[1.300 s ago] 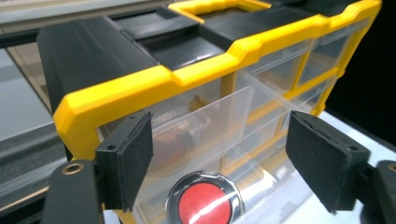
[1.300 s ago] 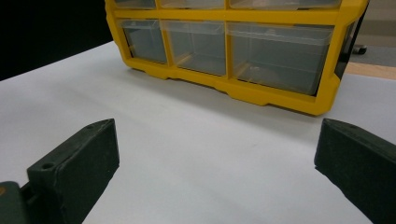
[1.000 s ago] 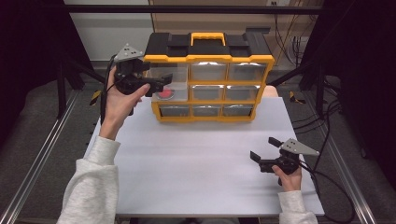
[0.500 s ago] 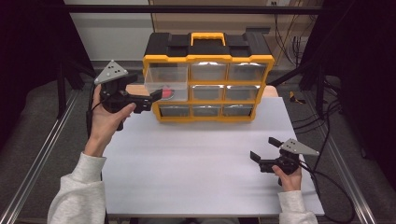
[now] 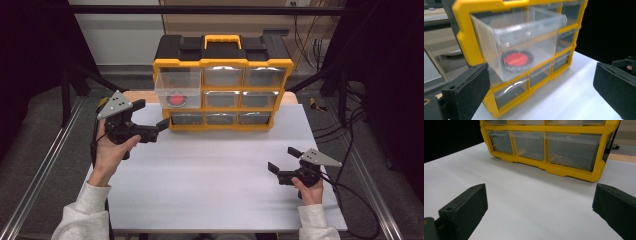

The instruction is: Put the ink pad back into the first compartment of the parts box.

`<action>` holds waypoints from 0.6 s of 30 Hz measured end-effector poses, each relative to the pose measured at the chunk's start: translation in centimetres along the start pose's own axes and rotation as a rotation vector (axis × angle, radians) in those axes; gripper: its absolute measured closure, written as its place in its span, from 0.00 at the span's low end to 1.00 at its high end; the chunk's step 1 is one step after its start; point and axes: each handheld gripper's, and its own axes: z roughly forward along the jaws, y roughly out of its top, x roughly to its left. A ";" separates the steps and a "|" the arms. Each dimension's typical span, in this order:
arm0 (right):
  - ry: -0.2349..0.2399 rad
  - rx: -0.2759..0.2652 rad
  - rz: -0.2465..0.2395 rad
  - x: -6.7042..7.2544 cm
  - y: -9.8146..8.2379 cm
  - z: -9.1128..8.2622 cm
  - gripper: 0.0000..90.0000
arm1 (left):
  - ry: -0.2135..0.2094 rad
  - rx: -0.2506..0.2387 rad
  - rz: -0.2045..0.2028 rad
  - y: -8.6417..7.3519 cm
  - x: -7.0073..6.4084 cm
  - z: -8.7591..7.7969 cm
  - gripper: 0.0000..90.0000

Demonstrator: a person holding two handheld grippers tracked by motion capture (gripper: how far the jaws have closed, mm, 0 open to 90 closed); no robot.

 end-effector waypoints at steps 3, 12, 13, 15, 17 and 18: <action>0.000 0.000 -0.001 0.0 0.0 0.0 0.00 | -0.004 -0.004 -0.005 -1.5 -0.1 -0.1 0.01; 0.001 0.004 0.002 0.0 0.0 0.0 0.01 | -0.013 0.017 -0.042 -6.4 -0.1 -0.2 0.01; 0.003 0.004 0.002 0.0 0.0 0.0 0.01 | -0.018 0.021 -0.052 -6.9 0.0 -0.2 0.01; 0.004 0.002 0.000 0.0 0.0 0.0 0.00 | -0.017 0.034 -0.055 -7.9 0.1 -0.2 0.01; 0.002 0.004 0.002 0.0 0.0 0.0 0.01 | -0.018 0.040 -0.060 -8.8 0.2 -0.3 0.01; 0.002 0.002 -0.002 0.0 0.0 0.0 0.00 | -0.016 0.041 -0.061 -9.2 0.2 -0.4 0.01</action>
